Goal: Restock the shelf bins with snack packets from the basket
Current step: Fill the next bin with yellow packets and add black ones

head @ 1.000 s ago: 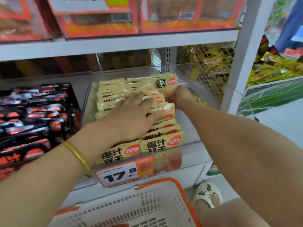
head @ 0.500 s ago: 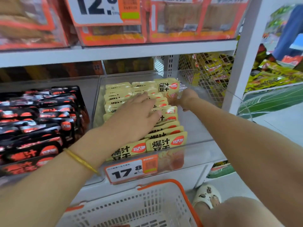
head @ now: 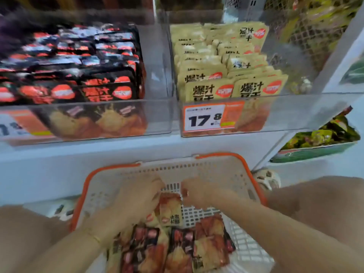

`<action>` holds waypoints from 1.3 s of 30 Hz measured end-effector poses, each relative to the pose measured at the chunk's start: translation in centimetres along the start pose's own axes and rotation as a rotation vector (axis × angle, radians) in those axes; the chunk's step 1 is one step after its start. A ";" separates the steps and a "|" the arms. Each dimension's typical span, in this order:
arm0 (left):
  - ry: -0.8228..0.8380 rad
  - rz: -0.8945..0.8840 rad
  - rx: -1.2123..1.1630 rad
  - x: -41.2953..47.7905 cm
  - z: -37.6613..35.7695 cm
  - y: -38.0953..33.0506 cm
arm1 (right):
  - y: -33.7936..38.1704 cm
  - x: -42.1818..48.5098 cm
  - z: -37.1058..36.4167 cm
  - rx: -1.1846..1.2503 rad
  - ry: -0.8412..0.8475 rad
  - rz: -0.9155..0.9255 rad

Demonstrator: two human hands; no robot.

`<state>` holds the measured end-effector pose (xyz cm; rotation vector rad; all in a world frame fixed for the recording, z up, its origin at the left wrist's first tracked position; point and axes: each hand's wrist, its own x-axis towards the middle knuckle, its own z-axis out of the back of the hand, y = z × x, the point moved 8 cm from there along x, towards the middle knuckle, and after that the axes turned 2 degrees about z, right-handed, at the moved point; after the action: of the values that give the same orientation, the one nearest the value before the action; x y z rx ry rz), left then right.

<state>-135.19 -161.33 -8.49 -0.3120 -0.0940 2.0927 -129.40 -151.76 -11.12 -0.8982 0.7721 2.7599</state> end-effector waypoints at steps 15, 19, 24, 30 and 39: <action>0.094 0.163 0.070 1.0 -5.1 3.3 | -9.1 12.0 -17.7 0.907 -0.154 -0.683; 0.114 0.132 -0.023 1.6 -4.6 2.1 | -8.3 9.6 -12.1 0.589 -0.260 -0.514; 0.113 0.070 -0.210 2.4 -2.0 -1.0 | -3.5 2.8 -1.6 0.283 -0.203 -0.167; -0.027 -0.052 -0.494 2.8 8.4 -7.9 | -1.6 -11.1 9.7 0.532 -0.569 0.064; -0.502 -0.182 -0.797 6.3 25.0 -16.1 | -4.5 -21.4 18.5 1.251 -0.934 0.327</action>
<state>-131.28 -146.14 17.55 -0.2237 -1.2214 1.8222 -120.26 -137.83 12.20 0.7092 1.9928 1.7765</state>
